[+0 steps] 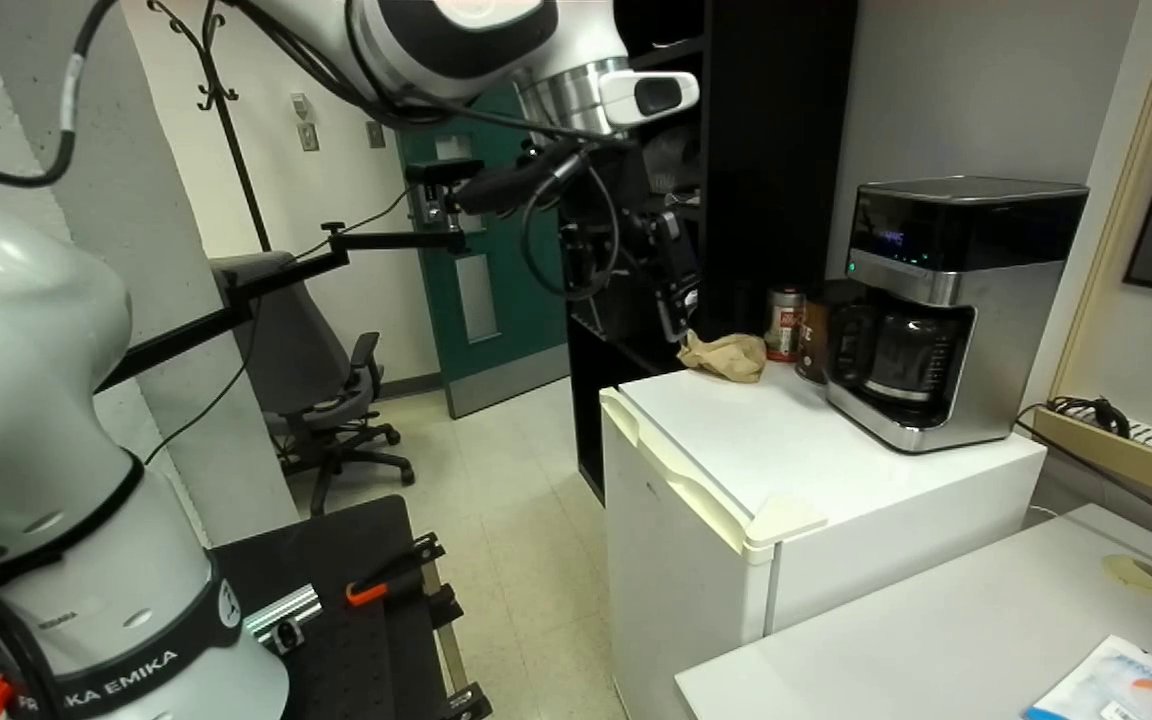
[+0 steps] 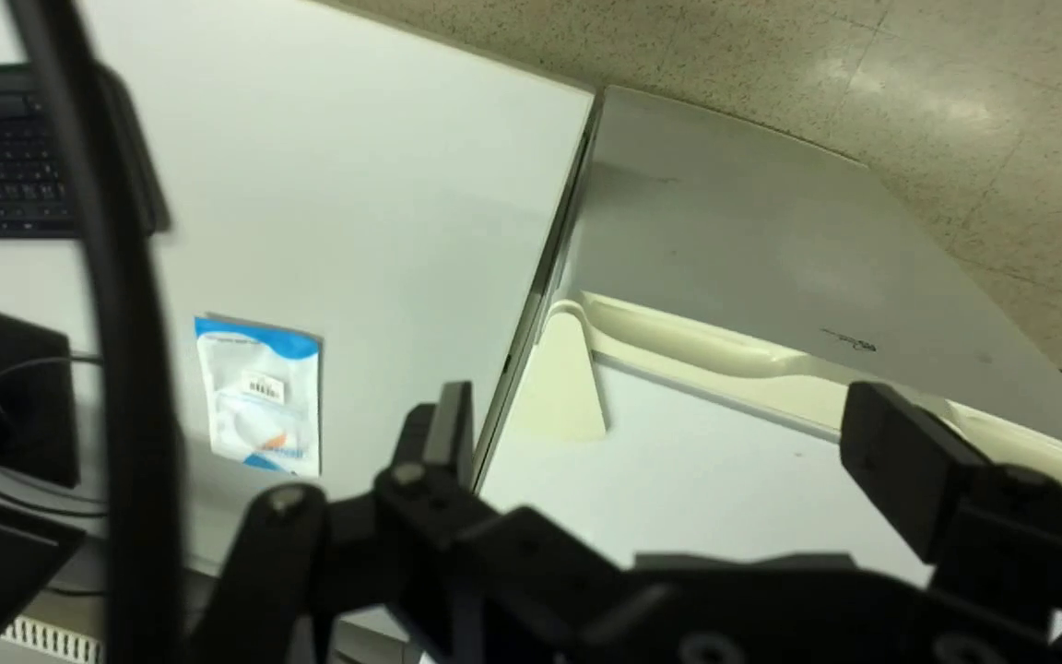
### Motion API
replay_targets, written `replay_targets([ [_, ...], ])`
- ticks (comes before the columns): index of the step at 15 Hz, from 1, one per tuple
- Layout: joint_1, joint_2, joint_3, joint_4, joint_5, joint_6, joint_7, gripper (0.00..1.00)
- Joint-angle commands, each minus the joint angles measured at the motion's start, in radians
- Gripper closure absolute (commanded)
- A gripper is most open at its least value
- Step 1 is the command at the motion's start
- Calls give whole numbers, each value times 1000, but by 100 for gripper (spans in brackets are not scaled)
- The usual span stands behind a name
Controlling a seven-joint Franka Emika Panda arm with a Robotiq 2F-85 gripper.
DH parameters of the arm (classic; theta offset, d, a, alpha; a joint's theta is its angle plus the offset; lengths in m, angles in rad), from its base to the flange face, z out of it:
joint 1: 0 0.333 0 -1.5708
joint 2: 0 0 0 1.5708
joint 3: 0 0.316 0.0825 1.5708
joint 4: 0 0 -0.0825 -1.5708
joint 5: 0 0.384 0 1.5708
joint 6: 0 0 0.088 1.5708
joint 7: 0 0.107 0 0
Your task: Press a button on the coffee maker
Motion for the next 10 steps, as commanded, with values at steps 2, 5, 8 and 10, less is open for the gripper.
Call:
replay_targets([
  [2,-13,189,46,146,-121,74,-1,0],
  [5,-21,294,62,234,-221,124,16,34],
  [8,-23,401,69,330,-363,166,48,56],
  [10,-14,473,67,400,-483,190,90,72],
])
